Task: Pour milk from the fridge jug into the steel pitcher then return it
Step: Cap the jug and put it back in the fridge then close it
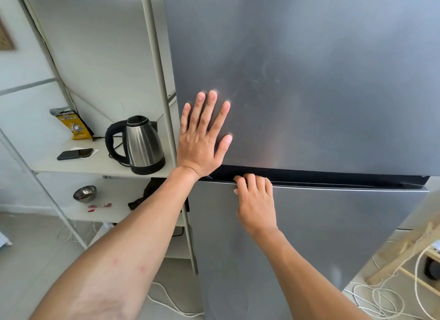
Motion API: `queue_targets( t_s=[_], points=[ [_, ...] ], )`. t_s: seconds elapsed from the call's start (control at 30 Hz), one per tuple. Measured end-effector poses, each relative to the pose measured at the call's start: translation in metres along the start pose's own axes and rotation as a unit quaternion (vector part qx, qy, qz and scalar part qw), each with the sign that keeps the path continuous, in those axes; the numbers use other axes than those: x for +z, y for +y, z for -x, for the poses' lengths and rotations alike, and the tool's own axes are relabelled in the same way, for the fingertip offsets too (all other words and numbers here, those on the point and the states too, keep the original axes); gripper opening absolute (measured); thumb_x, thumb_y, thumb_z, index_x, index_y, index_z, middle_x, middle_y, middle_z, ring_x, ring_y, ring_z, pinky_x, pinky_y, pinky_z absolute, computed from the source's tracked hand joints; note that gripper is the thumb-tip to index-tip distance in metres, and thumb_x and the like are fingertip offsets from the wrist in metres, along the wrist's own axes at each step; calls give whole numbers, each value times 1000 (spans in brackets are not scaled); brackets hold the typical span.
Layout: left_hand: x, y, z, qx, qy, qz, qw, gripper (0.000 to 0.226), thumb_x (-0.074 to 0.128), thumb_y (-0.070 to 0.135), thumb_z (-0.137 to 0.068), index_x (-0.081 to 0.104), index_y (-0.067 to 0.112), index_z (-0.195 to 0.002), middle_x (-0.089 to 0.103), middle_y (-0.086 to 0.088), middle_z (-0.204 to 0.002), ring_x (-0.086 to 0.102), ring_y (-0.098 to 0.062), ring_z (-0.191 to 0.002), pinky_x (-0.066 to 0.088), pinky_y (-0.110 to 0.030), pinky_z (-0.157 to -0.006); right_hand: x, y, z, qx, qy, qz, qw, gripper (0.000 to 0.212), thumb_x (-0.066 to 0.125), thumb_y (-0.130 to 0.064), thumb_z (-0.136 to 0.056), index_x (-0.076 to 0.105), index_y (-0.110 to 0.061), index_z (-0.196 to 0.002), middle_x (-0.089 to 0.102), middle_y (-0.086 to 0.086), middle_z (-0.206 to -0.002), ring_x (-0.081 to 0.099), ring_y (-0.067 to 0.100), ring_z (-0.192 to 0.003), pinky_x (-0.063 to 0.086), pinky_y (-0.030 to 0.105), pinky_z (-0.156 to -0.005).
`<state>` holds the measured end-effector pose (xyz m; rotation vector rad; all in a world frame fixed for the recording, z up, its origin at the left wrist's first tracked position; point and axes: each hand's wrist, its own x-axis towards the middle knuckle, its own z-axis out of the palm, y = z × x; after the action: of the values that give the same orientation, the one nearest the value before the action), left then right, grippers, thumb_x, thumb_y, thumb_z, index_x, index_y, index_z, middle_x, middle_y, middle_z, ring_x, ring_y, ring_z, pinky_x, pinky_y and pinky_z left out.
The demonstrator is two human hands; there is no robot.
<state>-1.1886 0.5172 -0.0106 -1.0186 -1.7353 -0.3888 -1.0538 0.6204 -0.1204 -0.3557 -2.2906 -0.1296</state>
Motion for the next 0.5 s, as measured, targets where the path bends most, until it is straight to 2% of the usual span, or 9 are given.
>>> queue_targets(
  t_s=[0.1, 0.3, 0.4, 0.5],
  points=[
    [7, 0, 1, 0, 24, -10, 1000, 65, 37, 44, -101, 10, 23, -155, -19, 4, -163, -12, -20, -152, 1, -47, -123, 9, 1, -4, 3, 11, 4, 1000, 29, 37, -25, -97, 58, -11, -111, 55, 6, -93, 43, 28, -82, 34, 38, -87],
    [12, 0, 2, -5, 47, -15, 999, 62, 37, 44, -99, 20, 22, -155, -7, 0, -167, -8, -19, -153, 4, -47, -123, 21, 4, -4, -8, 31, 20, 999, 30, 38, -26, -97, 55, -9, -116, 57, 8, -95, 39, 28, -85, 33, 40, -90],
    [11, 1, 2, -11, 55, -18, 998, 60, 38, 44, -99, 24, 21, -153, 15, -9, -165, -6, -19, -152, 6, -47, -123, 22, 5, -4, -14, 37, 26, 999, 32, 38, -27, -97, 55, -9, -116, 57, 9, -95, 38, 28, -86, 33, 41, -91],
    [11, 1, 1, -5, 55, -17, 998, 62, 36, 45, -100, 18, 23, -154, -10, 2, -167, -9, -18, -152, 5, -46, -123, 21, 5, -4, -11, 33, 18, 999, 32, 37, -27, -96, 56, -9, -116, 57, 8, -95, 38, 27, -86, 32, 40, -91]
  ],
)
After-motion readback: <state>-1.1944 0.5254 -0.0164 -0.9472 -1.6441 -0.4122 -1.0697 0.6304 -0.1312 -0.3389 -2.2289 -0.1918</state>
